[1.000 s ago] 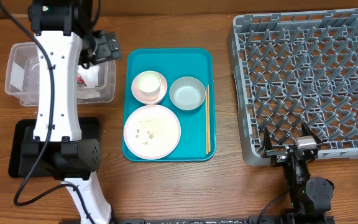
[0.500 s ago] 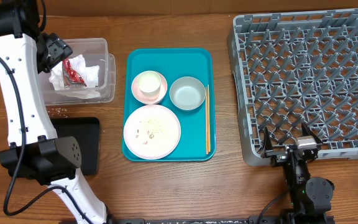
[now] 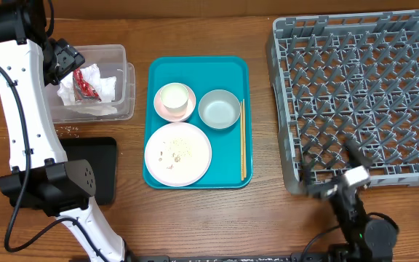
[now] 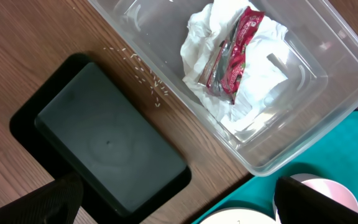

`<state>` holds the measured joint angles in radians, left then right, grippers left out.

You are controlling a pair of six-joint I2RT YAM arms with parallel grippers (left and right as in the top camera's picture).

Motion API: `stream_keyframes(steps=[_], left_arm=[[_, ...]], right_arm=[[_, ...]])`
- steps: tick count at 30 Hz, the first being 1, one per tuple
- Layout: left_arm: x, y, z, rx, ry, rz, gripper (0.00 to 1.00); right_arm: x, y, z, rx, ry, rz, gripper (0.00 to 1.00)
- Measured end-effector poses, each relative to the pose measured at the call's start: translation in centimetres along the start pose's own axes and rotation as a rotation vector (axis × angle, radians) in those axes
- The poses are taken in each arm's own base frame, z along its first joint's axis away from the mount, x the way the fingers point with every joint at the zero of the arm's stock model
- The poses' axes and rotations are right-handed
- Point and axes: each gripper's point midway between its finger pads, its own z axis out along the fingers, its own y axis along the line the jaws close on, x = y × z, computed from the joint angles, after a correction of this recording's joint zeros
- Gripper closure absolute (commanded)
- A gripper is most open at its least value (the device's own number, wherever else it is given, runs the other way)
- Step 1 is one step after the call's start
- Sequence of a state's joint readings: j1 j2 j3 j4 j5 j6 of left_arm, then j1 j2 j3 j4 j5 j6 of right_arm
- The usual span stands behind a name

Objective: Sort waste into correct bins and load items into the dishwasher
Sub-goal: 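Raise the right gripper and swing it toward the teal tray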

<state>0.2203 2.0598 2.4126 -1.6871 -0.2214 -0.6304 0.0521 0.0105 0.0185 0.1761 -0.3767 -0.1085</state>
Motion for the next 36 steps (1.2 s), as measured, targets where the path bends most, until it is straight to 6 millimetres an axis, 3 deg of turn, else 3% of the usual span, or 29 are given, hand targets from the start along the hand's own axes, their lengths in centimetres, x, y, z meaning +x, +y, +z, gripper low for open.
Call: stream_keyframes(steps=[4,8,12,18,21,27,31,36], left_arm=[[0.0,0.0,0.0,0.000,0.000,0.000,0.00],[0.0,0.0,0.0,0.000,0.000,0.000,0.00],[0.0,0.0,0.0,0.000,0.000,0.000,0.00],[0.0,0.0,0.0,0.000,0.000,0.000,0.00],[0.0,0.0,0.0,0.000,0.000,0.000,0.00],[0.0,0.0,0.0,0.000,0.000,0.000,0.00],[0.0,0.0,0.0,0.000,0.000,0.000,0.00],[0.0,0.0,0.0,0.000,0.000,0.000,0.00]], right_arm=[[-3.1,5.5,-1.1,-0.325,-0.127,-0.046,0.00],[-6.2,7.6,-2.6,-0.445,-0.261,-0.114,0.00],[-8.9,7.0,-3.2,-0.406,-0.357,-0.072,0.00],[-10.2,3.7,-2.4,-0.228,-0.387,0.072,0.00],[-11.8,2.3,-1.9,-0.162,-0.392,0.112,0.00],[-15.5,0.2,1.3,-0.117,-0.283,0.177,0.00],[-16.8,-0.6,6.0,-0.164,-0.093,0.226,0.00],[-16.2,-1.9,12.2,-0.213,0.215,0.367,0.00]])
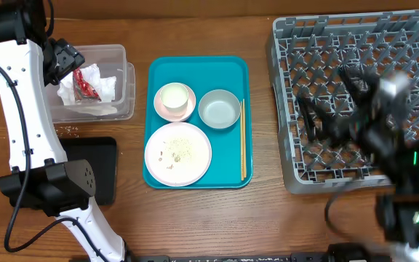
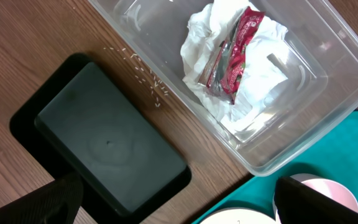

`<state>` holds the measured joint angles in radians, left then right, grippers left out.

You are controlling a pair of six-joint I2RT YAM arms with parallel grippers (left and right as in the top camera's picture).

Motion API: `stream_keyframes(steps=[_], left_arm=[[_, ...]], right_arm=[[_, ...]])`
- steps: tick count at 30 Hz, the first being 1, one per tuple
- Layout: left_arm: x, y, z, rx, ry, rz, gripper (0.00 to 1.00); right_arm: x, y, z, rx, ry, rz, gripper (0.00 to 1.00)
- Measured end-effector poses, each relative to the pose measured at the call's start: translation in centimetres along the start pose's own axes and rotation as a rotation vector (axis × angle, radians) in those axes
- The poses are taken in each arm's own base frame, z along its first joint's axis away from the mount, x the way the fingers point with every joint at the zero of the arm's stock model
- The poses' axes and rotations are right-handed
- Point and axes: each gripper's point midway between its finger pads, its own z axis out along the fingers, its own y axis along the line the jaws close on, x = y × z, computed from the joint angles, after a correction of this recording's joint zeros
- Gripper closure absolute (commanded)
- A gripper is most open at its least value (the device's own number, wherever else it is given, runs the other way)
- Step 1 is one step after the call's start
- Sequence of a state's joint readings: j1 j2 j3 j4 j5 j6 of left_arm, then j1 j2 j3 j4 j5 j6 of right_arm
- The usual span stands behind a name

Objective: Sort waste into correct bins and load items into the dishwasher
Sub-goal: 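Raise the right gripper and swing it toward the teal tray, then grasp the rim of the grey bowl with the right gripper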

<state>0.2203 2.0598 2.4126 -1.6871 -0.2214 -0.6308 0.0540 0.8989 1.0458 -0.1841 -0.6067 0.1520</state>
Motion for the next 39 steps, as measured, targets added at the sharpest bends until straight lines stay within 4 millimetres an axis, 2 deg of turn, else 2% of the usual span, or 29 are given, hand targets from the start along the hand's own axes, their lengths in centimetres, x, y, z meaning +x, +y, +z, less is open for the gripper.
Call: stream_keyframes(steps=[3,5,10,14,16,19,22,26,29,34,39], left_arm=[[0.0,0.0,0.0,0.000,0.000,0.000,0.00],[0.0,0.0,0.0,0.000,0.001,0.000,0.00],[0.0,0.0,0.0,-0.001,0.002,0.000,0.00],[0.0,0.0,0.0,-0.001,0.002,0.000,0.00],[0.0,0.0,0.0,-0.001,0.002,0.000,0.00],[0.0,0.0,0.0,-0.001,0.002,0.000,0.00],[0.0,0.0,0.0,-0.001,0.002,0.000,0.00],[0.0,0.0,0.0,-0.001,0.002,0.000,0.00],[0.0,0.0,0.0,-0.001,0.002,0.000,0.00],[0.0,0.0,0.0,-0.001,0.002,0.000,0.00],[0.0,0.0,0.0,-0.001,0.002,0.000,0.00]], right_arm=[[0.0,-1.1,2.9,-0.002,0.151,0.075,0.00],[0.3,-1.1,4.8,-0.025,0.252,0.117,0.00],[1.2,1.1,8.9,-0.187,0.390,0.203,0.00],[2.3,2.0,10.8,-0.287,0.419,0.289,0.00],[3.5,2.2,11.8,-0.313,0.451,0.334,0.00],[6.7,2.4,13.2,-0.284,0.542,0.400,0.00],[11.2,2.5,14.7,-0.153,0.661,0.428,0.02],[16.8,3.3,16.5,0.036,0.779,0.362,0.16],[20.3,4.1,17.5,0.122,0.838,0.297,0.17],[25.5,4.3,18.5,0.218,0.928,0.230,0.18],[28.6,3.1,18.7,0.293,0.980,0.228,0.35]])
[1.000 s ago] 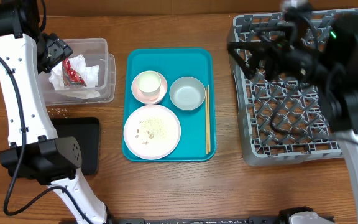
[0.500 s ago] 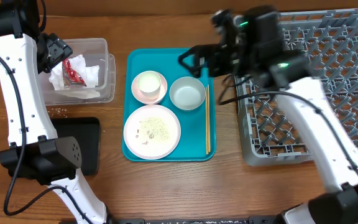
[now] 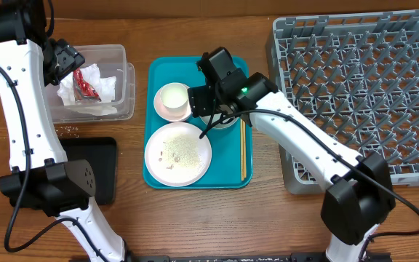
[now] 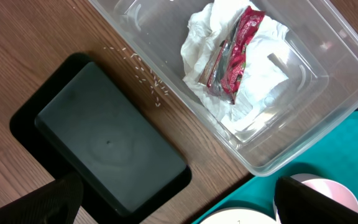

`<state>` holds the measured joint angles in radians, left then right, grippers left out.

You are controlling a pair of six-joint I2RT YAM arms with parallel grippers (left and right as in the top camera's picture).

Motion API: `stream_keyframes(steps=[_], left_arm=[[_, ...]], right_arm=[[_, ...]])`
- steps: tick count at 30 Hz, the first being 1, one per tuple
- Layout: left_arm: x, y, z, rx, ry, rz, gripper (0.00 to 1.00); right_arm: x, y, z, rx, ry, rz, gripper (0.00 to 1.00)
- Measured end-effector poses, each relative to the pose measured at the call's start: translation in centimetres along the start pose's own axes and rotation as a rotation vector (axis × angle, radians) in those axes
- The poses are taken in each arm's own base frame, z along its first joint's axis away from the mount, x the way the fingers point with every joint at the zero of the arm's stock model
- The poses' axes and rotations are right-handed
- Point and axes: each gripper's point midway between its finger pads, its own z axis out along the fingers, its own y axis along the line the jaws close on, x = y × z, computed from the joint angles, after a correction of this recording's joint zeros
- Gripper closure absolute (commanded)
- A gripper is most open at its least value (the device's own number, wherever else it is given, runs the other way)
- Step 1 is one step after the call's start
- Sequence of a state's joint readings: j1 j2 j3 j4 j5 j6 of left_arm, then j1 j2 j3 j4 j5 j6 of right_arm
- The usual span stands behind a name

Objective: Sort waste into correct bins and load items into the dishwasher
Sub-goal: 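Grasp the rim of the grey bowl with the right gripper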

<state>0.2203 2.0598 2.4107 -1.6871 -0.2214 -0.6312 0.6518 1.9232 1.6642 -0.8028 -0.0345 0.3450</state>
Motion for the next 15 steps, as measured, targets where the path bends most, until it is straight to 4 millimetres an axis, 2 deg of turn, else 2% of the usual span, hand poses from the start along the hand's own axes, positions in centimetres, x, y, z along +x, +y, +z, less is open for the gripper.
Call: stream_keyframes(steps=[1,6,10,13,15], left_arm=[[0.0,0.0,0.0,0.000,0.000,0.000,0.00],[0.1,-0.1,0.0,0.001,0.000,0.003,0.00],[0.1,-0.2,0.0,0.001,0.000,0.004,0.00],[0.1,-0.2,0.0,0.001,0.000,0.005,0.00],[0.1,-0.2,0.0,0.001,0.000,0.004,0.00]], right_arm=[[0.3,-0.2,0.4,0.012,0.010,0.004,0.41],[1.4,-0.9,1.3,0.046,0.056,0.008,0.53],[2.7,-1.1,2.4,0.062,0.104,-0.046,0.52],[4.3,-1.0,3.8,0.073,0.161,-0.111,0.44],[5.4,-0.7,4.6,0.077,0.196,-0.156,0.42]])
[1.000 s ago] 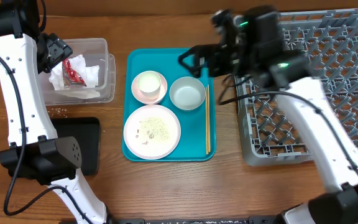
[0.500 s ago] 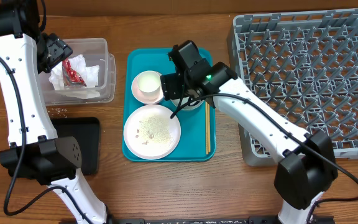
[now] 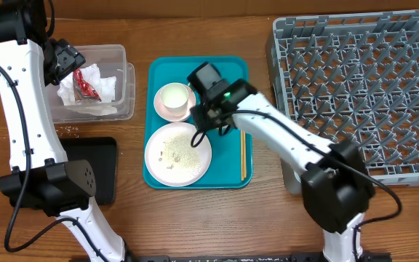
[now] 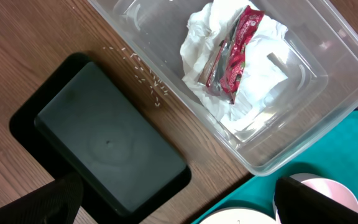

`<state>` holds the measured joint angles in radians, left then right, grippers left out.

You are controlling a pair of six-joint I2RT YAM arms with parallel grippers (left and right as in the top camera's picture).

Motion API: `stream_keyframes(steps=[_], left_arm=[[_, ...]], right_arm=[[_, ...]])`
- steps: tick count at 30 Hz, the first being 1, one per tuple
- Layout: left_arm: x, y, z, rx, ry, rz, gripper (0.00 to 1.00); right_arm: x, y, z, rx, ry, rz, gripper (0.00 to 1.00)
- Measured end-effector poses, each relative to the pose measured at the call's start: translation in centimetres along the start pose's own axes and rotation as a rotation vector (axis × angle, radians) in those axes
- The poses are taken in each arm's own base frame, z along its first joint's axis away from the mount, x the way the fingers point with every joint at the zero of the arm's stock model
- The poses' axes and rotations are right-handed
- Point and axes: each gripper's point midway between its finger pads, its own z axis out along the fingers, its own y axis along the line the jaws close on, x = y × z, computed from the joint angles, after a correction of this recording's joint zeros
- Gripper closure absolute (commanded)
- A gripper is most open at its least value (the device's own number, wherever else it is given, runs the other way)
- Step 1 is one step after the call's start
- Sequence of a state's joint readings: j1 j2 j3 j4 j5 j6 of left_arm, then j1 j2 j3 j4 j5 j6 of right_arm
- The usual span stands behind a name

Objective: Sort waste into correct bins and load items into the dishwasher
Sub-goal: 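Grasp the rim of the grey bowl with the right gripper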

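A teal tray point(image 3: 162, 73) holds a pink cup on a saucer point(image 3: 173, 98), a white plate with crumbs point(image 3: 172, 154) and chopsticks point(image 3: 243, 149). My right gripper point(image 3: 208, 120) reaches down onto the tray between cup and plate. Its jaws and whatever lies under them are hidden by the arm. My left gripper point(image 4: 179, 208) hangs open and holds nothing, above the clear bin point(image 4: 328, 93). That bin contains white tissue point(image 4: 197, 37) and a red wrapper point(image 4: 235, 53). The grey dish rack point(image 3: 362, 87) stands at the right.
A black tray point(image 4: 104, 143) lies in front of the clear bin point(image 3: 115, 54), with spilled rice grains point(image 4: 148, 78) on the wood between them. The rack fills the table's right side. My right arm stretches from the rack's front corner to the teal tray.
My right gripper has shifted a little left and toward the plate's upper right rim, from over the grey-blue bowl. The left arm and the bin's contents are unchanged.
My right arm was low at the table's front edge by the rack's corner. Then it showed blurred over the rack. Then it reached onto the teal tray at the grey-blue bowl, and now sits slightly left of there. The left gripper stayed open over the clear bin.
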<state>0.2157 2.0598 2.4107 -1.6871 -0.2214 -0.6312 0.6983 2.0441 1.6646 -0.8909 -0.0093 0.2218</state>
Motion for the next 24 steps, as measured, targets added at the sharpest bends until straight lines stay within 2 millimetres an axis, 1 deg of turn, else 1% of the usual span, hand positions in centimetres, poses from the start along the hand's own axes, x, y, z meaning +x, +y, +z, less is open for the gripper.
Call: stream_keyframes(steps=[2,5,8,10,13,17,24], left_arm=[[0.0,0.0,0.0,0.000,0.000,0.000,0.00],[0.0,0.0,0.0,0.000,0.000,0.000,0.00],[0.0,0.0,0.0,0.000,0.000,0.000,0.00],[0.0,0.0,0.0,0.000,0.000,0.000,0.00],[0.0,0.0,0.0,0.000,0.000,0.000,0.00],[0.0,0.0,0.0,0.000,0.000,0.000,0.00],[0.0,0.0,0.0,0.000,0.000,0.000,0.00]], right_arm=[[0.7,0.8,0.9,0.000,0.024,-0.044,0.41],[1.5,2.0,1.6,-0.005,0.043,-0.088,0.41],[1.7,2.6,2.0,0.001,0.042,-0.117,0.41],[1.5,2.4,2.2,0.021,0.032,-0.126,0.41],[1.2,1.4,2.3,0.072,0.018,-0.127,0.40],[0.5,0.6,2.3,0.122,-0.012,-0.130,0.40],[-0.6,0.5,2.4,0.137,-0.061,-0.127,0.42]])
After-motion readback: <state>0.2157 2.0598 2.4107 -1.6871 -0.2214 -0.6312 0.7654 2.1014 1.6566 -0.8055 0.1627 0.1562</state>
